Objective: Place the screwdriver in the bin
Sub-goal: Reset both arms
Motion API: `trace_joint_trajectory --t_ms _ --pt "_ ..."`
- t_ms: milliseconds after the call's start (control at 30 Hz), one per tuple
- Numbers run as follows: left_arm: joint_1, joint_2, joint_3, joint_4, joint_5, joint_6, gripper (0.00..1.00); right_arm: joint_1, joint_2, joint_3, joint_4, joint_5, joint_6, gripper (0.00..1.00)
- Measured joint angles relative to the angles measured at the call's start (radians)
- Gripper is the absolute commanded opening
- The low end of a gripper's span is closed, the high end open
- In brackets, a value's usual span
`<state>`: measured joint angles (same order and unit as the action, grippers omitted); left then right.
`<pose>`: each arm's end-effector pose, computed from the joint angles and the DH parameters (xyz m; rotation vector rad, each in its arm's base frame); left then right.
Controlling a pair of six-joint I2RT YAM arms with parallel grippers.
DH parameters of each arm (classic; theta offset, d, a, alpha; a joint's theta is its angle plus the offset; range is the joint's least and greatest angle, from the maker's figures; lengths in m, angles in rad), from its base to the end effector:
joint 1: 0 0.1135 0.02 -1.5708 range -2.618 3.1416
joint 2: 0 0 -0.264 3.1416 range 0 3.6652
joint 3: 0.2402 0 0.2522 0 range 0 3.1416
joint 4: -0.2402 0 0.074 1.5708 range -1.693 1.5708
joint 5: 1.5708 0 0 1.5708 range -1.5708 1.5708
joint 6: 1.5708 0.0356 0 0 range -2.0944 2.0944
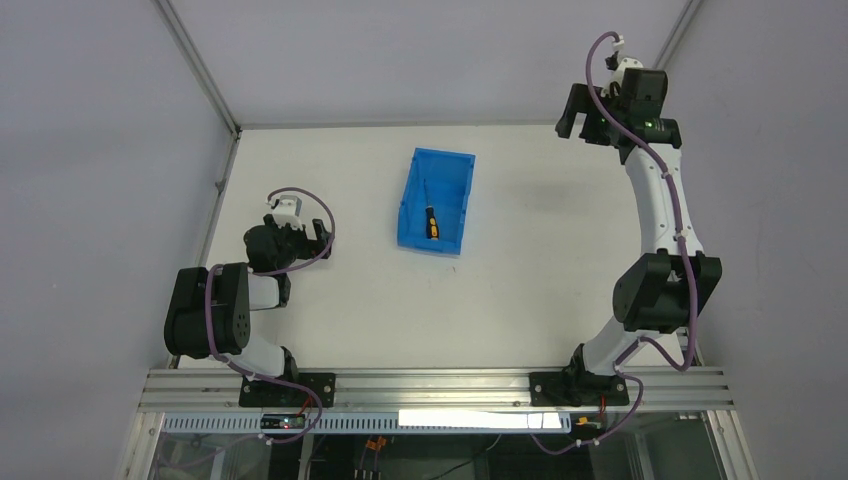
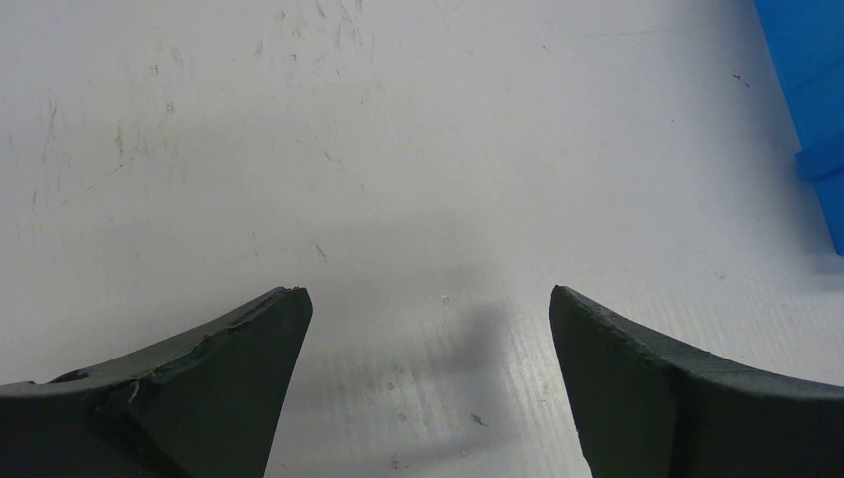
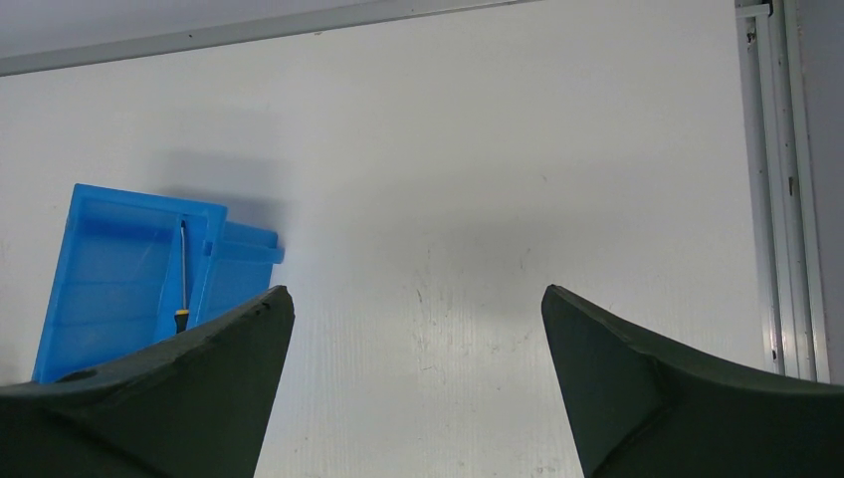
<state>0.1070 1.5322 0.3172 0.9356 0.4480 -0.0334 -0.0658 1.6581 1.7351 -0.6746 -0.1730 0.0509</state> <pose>0.2536 0.0117 0.1393 0.1830 1.8279 -0.3620 0.3724 -0.0184 0.3938 0.0271 2.1635 0.1789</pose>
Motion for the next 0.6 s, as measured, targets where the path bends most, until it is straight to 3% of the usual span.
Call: trace_joint_trajectory --t_ms 600 --pt "0.000 0.000 0.000 0.000 0.000 0.000 0.99 0.000 0.000 -0.013 0.027 0.004 0.003 0.99"
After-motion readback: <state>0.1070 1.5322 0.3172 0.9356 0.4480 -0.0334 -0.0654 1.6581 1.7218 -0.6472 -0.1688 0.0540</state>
